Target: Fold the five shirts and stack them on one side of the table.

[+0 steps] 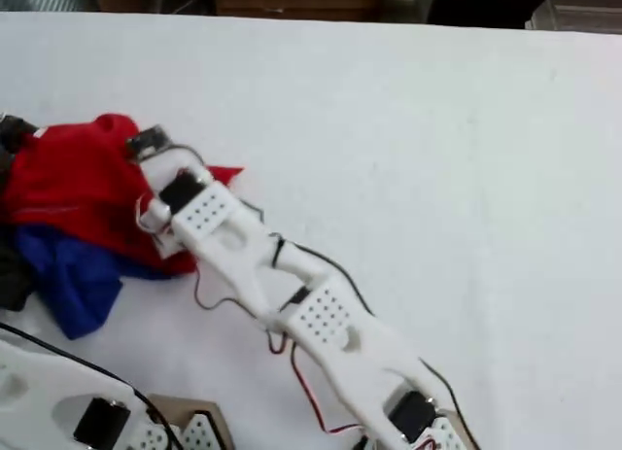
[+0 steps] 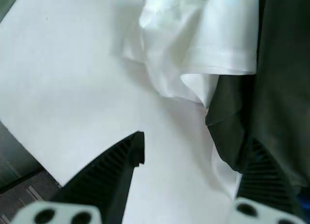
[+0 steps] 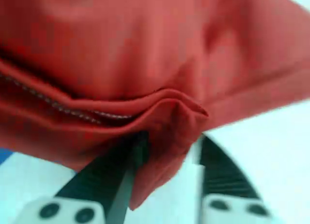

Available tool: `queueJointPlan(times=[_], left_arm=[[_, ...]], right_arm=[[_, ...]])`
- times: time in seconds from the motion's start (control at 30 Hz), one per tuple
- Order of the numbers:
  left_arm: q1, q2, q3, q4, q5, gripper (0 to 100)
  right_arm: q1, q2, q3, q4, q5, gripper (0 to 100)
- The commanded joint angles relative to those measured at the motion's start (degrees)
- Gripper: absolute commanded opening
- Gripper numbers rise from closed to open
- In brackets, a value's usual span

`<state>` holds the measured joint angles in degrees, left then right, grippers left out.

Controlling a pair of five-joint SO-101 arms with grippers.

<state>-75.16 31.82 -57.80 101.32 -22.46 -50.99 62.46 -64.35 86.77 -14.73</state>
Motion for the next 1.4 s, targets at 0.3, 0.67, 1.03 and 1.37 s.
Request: queueJointPlan(times=[0.3, 0.67, 1.03, 1.37], left_arm=[[8.79, -2.99, 13.32, 0.53, 0.26, 33], [34.46, -3.08, 22.11, 0.53, 0.44, 33], [59.34, -2.81, 22.81, 0.26, 0.53, 33], [52.04, 12.48, 33.01, 0.09, 0.53, 33]], right_arm=[[20.70, -5.14, -31.38, 14.46, 11.96, 2.0], [53.41, -20.18, -29.36, 14.55, 13.54, 2.0], [69.93, -28.35, -29.54, 14.55, 24.26, 2.0], [71.69, -32.13, -29.10, 14.55, 27.16, 23.3]])
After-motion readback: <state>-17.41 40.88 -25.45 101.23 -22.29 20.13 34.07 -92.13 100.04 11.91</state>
